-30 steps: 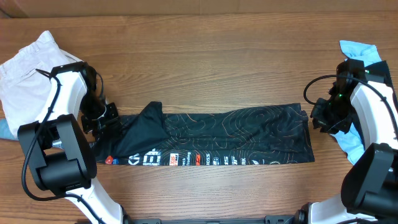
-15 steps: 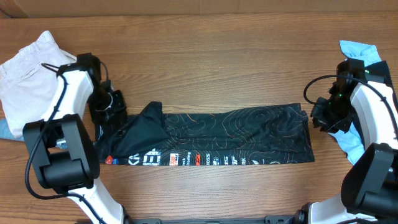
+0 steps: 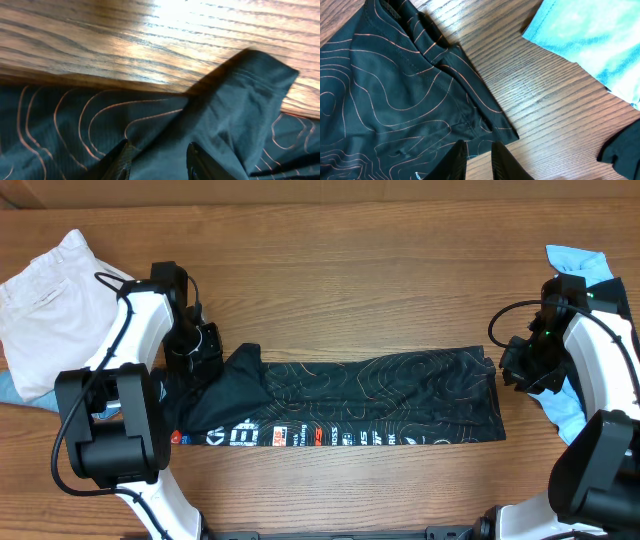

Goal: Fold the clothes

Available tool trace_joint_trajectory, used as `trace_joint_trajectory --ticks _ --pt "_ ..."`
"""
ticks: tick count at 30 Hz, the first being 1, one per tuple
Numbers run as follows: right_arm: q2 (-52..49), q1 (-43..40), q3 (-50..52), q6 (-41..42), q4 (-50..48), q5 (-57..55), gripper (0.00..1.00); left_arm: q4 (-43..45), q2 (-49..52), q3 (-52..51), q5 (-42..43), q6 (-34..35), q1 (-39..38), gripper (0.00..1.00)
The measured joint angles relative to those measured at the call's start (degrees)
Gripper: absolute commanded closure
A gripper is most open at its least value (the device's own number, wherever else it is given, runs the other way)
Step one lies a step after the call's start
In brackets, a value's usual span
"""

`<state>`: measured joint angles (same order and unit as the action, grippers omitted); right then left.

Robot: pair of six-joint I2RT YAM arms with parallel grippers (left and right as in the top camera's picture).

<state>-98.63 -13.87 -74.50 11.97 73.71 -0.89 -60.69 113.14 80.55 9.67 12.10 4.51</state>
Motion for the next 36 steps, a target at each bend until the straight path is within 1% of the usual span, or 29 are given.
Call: trace_joint_trajectory --ticks 2,6,10,11,14,15,19,22,25,28,32,36 --pt "0.00 0.00 0.00 0.04 -0.02 0.02 0.80 0.76 0.00 -1.16 0.00 0.00 0.00 0.62" --pt "0.00 0.00 0.00 0.02 0.07 0.00 0.80 1.40 0.00 -3.39 0.37 0.00 0.00 0.67" --pt "0.00 0.00 0.00 0.02 0.46 0.00 0.80 2.43 0.00 -4.66 2.69 -0.26 0.00 0.72" --pt "0.00 0.00 0.00 0.00 0.46 0.00 0.80 2.56 0.00 -4.76 3.34 -0.44 0.00 0.75" --pt "0.00 0.00 0.00 0.02 0.72 0.00 0.80 2.62 0.00 -4.85 4.74 -0.52 0.00 0.92" --pt "0.00 0.00 0.00 0.04 0.85 0.00 0.80 2.58 0.02 -4.85 4.96 -0.81 0.00 0.96" --pt "0.00 0.00 0.00 0.00 0.87 0.00 0.80 2.16 0.00 -4.90 5.68 -2.01 0.00 0.96" --pt "0.00 0.00 0.00 0.02 0.87 0.00 0.80 2.16 0.00 -4.90 8.00 -3.91 0.02 0.96" --pt "0.00 0.00 0.00 0.02 0.87 0.00 0.80 1.75 0.00 -4.90 12.66 -7.30 0.11 0.96" --pt "0.00 0.00 0.00 0.02 0.87 0.02 0.80 -0.04 0.00 -4.90 19.43 -12.74 0.39 0.96" --pt "0.00 0.00 0.04 0.02 0.83 0.00 0.80 -5.99 0.00 -4.90 27.71 -21.49 0.46 0.96" --pt "0.00 0.00 0.04 0.02 0.44 0.24 0.80 -13.16 0.00 -5.01 30.93 -29.07 0.46 0.96"
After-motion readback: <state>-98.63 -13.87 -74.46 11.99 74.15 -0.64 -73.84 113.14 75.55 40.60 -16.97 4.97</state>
